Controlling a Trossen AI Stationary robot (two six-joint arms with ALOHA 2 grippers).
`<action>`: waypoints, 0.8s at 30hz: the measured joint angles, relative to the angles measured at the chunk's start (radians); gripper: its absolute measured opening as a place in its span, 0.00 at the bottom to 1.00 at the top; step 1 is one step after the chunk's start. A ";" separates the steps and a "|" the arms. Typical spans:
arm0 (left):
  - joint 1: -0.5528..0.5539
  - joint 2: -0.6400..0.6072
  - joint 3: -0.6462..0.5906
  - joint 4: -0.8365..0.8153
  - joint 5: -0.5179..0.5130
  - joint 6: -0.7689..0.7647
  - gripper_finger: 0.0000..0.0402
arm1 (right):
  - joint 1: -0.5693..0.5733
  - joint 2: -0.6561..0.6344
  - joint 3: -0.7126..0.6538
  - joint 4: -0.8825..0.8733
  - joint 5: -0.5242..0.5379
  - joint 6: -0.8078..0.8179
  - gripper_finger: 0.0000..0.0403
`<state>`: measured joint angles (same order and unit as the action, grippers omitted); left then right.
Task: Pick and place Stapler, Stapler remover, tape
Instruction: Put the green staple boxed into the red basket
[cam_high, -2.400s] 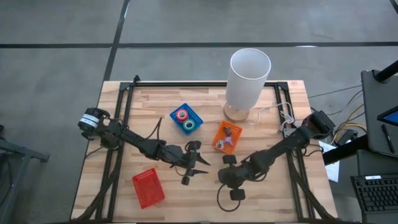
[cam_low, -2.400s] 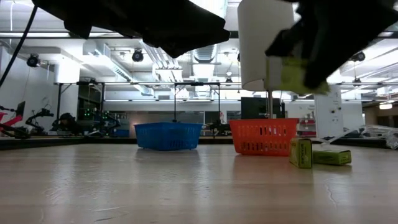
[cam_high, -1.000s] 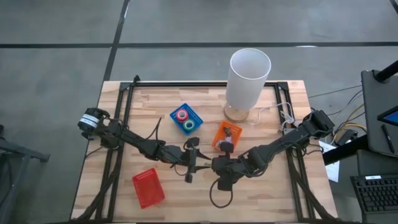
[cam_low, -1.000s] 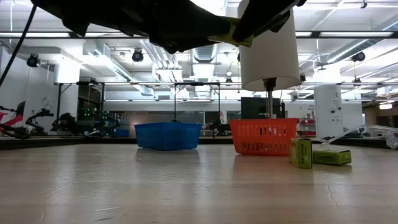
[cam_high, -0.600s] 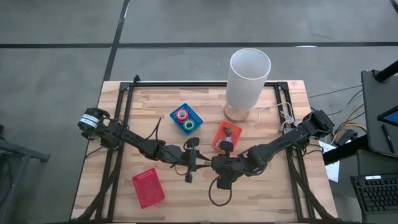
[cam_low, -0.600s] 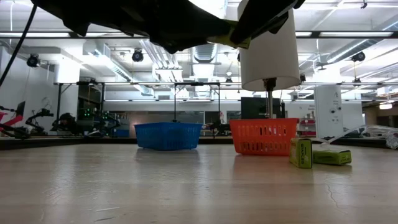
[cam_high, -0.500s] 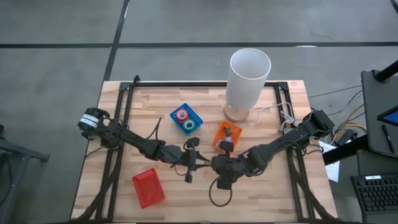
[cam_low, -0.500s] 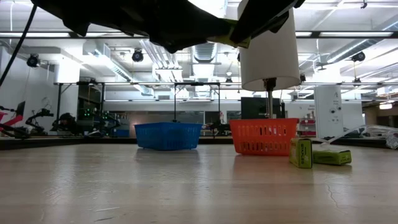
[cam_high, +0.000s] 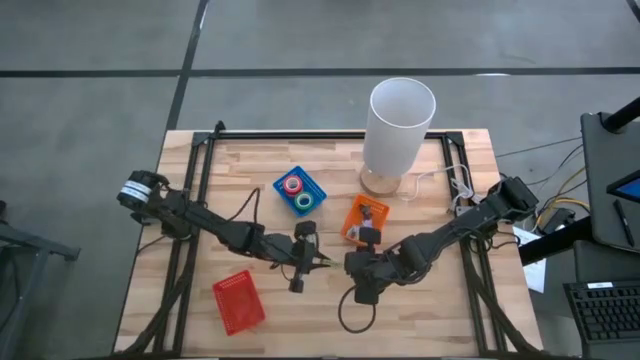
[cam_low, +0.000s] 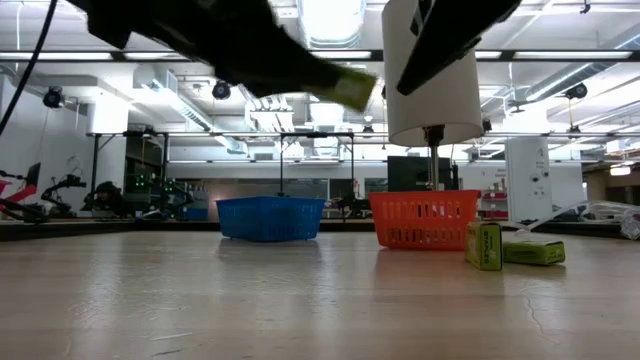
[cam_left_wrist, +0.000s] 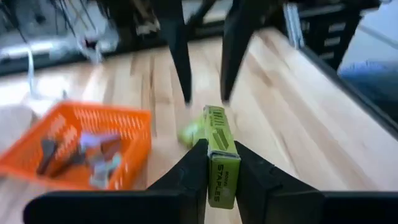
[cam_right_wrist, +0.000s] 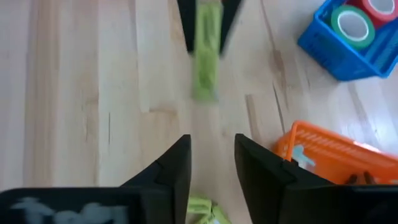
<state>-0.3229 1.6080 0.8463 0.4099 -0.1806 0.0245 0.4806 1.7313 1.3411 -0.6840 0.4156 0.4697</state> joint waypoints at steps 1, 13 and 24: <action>-0.002 -0.011 0.000 -0.039 0.004 -0.016 0.15 | 0.003 0.000 -0.002 -0.007 0.000 0.006 0.29; -0.068 -0.316 0.000 -0.672 0.217 -0.376 0.15 | 0.006 0.002 -0.055 -0.038 0.003 0.028 0.35; -0.215 -0.481 0.000 -1.098 0.276 -0.917 0.14 | 0.006 0.003 -0.078 -0.038 0.003 0.050 0.30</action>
<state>-0.5376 1.1271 0.8459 -0.6884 0.0950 -0.8923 0.4862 1.7340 1.2633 -0.7225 0.4186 0.5201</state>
